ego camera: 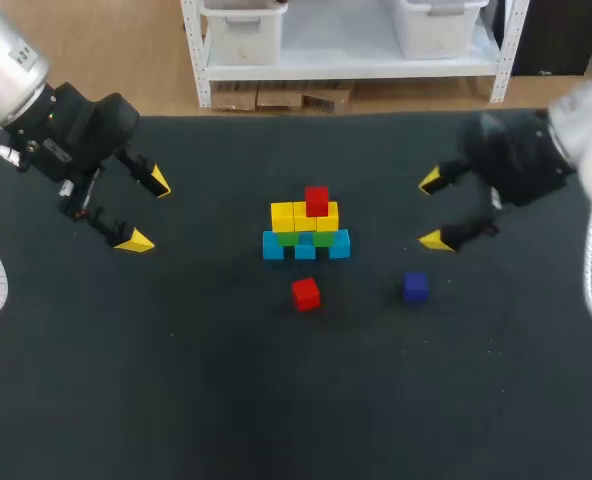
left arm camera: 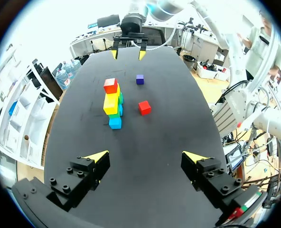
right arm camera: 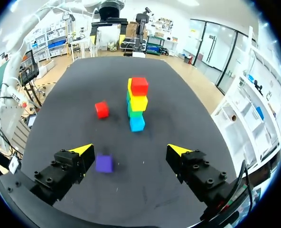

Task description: Place the blue cubes, place green cubes on the blue cubes, place the yellow cubes on the green cubes, then place the red cubes on the yellow cubes, and place purple cube on the red cubes.

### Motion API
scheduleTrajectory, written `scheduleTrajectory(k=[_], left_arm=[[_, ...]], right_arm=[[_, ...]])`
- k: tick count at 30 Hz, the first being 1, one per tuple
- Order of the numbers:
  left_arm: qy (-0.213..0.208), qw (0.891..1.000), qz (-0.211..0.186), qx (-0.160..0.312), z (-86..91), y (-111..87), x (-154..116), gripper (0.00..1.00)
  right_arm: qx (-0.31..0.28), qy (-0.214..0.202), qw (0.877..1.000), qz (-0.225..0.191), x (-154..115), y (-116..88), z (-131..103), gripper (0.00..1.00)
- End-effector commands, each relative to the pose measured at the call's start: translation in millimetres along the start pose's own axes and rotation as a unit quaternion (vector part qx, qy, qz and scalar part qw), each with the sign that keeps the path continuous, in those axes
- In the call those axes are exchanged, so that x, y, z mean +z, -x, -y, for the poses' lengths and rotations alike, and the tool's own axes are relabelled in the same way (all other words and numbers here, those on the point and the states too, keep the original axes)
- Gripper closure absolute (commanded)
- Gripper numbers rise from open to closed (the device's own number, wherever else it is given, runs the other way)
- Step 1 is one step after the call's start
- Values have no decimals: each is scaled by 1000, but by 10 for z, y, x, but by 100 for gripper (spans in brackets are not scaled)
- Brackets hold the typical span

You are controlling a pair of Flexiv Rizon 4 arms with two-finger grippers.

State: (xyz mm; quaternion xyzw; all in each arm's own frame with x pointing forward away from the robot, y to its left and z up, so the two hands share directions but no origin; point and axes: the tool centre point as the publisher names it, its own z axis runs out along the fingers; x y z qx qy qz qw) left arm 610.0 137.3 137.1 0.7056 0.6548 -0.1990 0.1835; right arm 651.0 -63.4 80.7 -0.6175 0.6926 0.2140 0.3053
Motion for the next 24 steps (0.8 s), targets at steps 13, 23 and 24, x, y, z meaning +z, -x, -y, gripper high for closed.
scheduleTrajectory(k=[13,23,24], left_arm=[[1,1000,2,2,8,-14,-1,0],[1,1000,-1,8,63,57,95,0],[2,1000,-3,7,88,73,134,0]], right_arm=[[-35,56,996,60,-67,-287,70,0],[-35,56,996,60,-67,-287,70,0],[-35,56,996,60,-67,-287,70,0]])
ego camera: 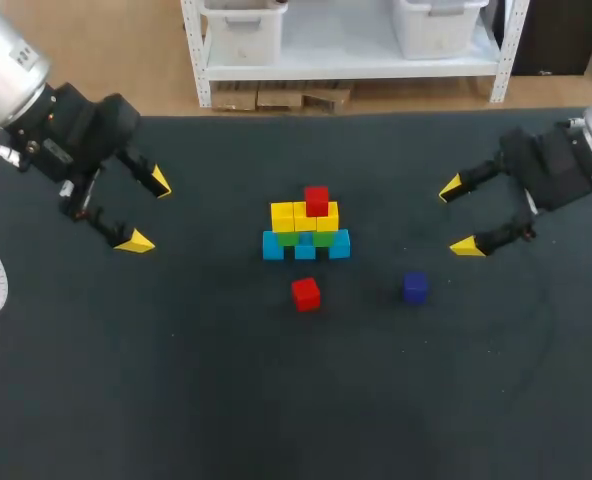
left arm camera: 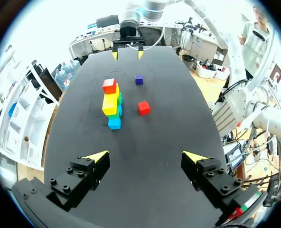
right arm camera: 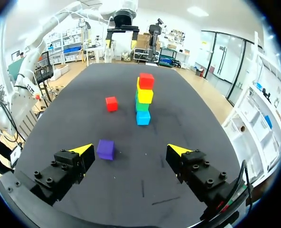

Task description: Place the blue cubes, place green cubes on the blue cubes, place the yellow cubes on the green cubes, then place the red cubes on the yellow cubes, and place purple cube on the red cubes.

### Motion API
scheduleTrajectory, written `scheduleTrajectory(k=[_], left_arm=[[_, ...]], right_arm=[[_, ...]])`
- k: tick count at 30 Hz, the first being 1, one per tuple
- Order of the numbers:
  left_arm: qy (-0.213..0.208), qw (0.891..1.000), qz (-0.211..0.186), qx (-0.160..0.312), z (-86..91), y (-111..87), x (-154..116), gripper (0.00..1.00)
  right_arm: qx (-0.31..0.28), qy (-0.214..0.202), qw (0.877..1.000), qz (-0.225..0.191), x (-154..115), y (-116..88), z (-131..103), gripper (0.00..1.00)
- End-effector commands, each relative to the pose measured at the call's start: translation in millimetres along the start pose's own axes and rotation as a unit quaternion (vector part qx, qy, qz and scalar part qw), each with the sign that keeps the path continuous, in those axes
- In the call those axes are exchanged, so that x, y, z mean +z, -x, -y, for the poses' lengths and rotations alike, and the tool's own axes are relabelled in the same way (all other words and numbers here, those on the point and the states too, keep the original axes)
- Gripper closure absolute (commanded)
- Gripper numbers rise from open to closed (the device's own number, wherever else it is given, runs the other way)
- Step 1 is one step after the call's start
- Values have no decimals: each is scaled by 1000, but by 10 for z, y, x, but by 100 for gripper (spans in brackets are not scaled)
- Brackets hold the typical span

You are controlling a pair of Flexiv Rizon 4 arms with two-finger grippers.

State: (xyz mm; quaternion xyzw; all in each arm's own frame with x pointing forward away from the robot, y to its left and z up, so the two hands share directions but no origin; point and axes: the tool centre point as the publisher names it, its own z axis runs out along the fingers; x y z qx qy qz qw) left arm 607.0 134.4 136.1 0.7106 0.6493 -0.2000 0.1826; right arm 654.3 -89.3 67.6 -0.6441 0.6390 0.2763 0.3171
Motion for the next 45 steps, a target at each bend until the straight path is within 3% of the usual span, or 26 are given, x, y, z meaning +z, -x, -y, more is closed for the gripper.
scheduleTrajectory(k=[1,12,17,27,35,45], left_arm=[[4,1000,-8,-7,87,69,154,0],[70,991,17,-110,472,335,589,0],[79,989,15,-121,555,424,773,0],[76,993,-15,-88,414,595,1050,0],[70,990,-20,-123,285,624,1258,0],[59,990,-53,-114,187,766,1545,0]], right_arm=[[0,1,1000,3,5,-13,10,0],[0,1,1000,3,5,-13,10,0],[0,1,1000,3,5,-13,10,0],[0,1,1000,3,5,-13,10,0],[0,1,1000,3,5,-13,10,0],[0,1,1000,3,5,-13,10,0]])
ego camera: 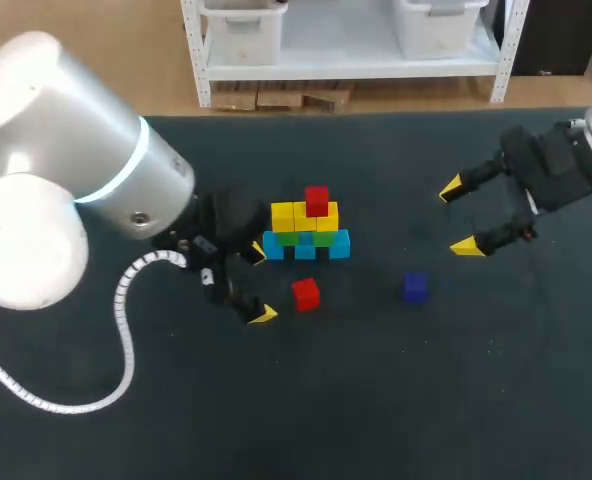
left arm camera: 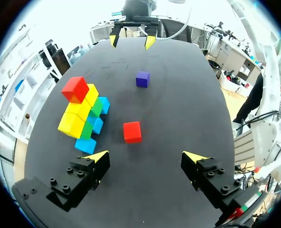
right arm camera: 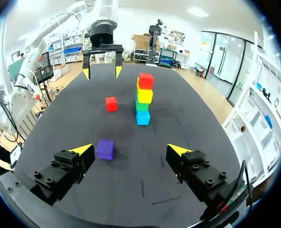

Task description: Place the blue cubes, place green cubes on the blue cubes, place the yellow cubes on the green cubes, then place the red cubes on the yellow cubes, and place purple cube on the red cubes.

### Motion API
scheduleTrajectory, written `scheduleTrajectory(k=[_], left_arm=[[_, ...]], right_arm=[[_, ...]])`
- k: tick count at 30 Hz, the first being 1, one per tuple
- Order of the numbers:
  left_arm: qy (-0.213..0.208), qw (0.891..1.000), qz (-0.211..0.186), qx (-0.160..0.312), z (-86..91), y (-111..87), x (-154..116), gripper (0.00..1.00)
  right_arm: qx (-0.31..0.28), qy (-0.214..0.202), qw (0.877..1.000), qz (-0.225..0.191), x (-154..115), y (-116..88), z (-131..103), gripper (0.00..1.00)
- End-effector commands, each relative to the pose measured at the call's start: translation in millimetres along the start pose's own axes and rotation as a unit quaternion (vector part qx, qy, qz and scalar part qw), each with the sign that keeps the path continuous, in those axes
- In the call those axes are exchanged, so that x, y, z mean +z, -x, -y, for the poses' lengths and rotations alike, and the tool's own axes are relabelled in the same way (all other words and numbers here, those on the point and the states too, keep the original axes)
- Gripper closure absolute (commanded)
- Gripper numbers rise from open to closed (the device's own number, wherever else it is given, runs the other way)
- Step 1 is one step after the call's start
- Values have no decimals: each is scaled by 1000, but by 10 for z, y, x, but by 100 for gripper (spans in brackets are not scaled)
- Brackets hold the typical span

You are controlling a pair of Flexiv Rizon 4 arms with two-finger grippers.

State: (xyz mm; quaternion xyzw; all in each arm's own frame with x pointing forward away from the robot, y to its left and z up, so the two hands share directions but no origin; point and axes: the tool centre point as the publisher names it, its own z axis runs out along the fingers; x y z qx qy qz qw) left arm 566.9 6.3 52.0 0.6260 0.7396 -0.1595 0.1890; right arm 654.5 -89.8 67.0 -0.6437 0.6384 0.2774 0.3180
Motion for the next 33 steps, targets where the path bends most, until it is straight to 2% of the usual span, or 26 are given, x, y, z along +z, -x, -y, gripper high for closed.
scheduleTrajectory(k=[1,2,7,33], left_arm=[[-3,1000,-26,-9,-55,119,173,0],[-3,999,-43,-16,-54,124,199,0],[-3,998,-64,-10,-60,157,328,0],[11,996,-71,-54,-126,193,640,2]], right_arm=[[0,1,1000,1,5,-5,9,0],[0,1,1000,1,5,-5,9,0],[0,1,1000,1,5,-5,9,0],[0,1,1000,1,5,-5,9,0]])
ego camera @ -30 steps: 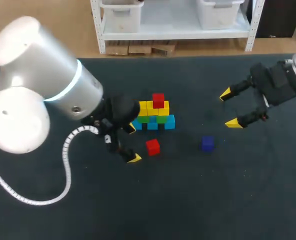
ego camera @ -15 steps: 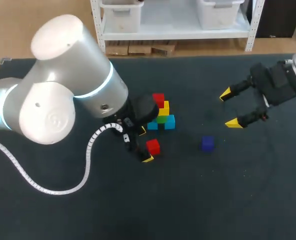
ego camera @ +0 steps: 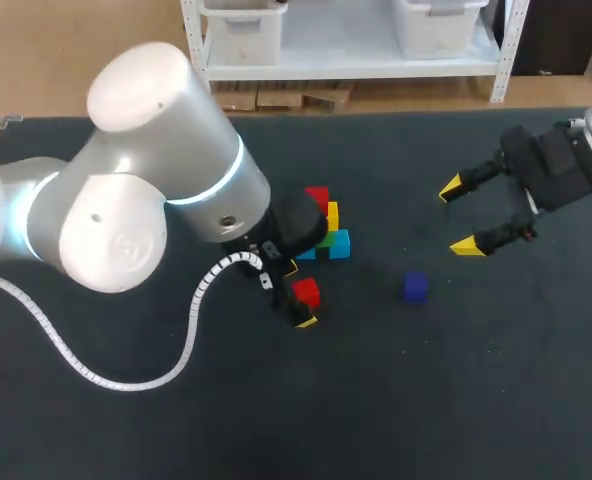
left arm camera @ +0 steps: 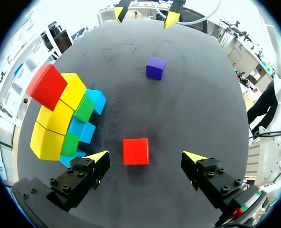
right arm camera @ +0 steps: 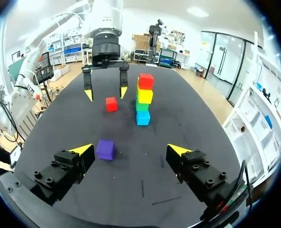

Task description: Place the blue cubes, place green cubes on the blue cubes, place the yellow cubes on the green cubes, then place the red cubes on the yellow cubes, and place purple cube on the red cubes.

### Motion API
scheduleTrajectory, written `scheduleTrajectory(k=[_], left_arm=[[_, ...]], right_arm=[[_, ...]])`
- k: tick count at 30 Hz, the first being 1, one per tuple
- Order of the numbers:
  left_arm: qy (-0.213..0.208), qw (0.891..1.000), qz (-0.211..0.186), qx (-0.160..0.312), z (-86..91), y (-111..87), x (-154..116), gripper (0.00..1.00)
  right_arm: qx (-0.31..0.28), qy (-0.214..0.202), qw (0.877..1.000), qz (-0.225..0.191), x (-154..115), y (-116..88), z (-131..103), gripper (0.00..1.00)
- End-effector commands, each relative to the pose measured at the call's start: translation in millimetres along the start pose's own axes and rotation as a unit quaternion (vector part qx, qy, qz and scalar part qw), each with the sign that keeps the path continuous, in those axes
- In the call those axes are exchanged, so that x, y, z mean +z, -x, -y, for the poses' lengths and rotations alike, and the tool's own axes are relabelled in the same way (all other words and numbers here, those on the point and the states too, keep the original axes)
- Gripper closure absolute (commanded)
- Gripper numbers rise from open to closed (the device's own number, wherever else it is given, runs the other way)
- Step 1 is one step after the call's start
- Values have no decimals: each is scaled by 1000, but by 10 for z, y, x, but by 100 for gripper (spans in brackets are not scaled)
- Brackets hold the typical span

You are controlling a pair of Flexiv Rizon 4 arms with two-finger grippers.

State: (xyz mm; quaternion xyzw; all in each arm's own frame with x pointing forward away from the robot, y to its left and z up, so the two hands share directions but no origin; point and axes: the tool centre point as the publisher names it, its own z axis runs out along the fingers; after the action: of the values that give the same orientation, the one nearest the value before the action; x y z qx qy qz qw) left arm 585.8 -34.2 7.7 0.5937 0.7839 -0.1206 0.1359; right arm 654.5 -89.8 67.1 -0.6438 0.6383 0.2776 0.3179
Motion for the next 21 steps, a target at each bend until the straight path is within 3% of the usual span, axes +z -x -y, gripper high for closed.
scheduleTrajectory(k=[1,7,10,12,16,21], left_arm=[[4,1000,-5,-3,-6,34,48,11],[7,1000,-7,-11,-24,25,66,52],[1,1000,-3,-14,-34,15,80,55],[2,1000,-4,-14,-35,13,79,63],[5,1000,-9,-14,-45,1,52,100],[10,1000,-14,0,-39,-42,-83,100]], right_arm=[[0,0,1000,1,6,-6,8,0],[0,0,1000,1,6,-6,8,0],[0,0,1000,1,6,-6,8,0],[0,0,1000,1,6,-6,8,0],[0,0,1000,1,6,-6,8,0],[0,0,1000,1,6,-6,8,0]])
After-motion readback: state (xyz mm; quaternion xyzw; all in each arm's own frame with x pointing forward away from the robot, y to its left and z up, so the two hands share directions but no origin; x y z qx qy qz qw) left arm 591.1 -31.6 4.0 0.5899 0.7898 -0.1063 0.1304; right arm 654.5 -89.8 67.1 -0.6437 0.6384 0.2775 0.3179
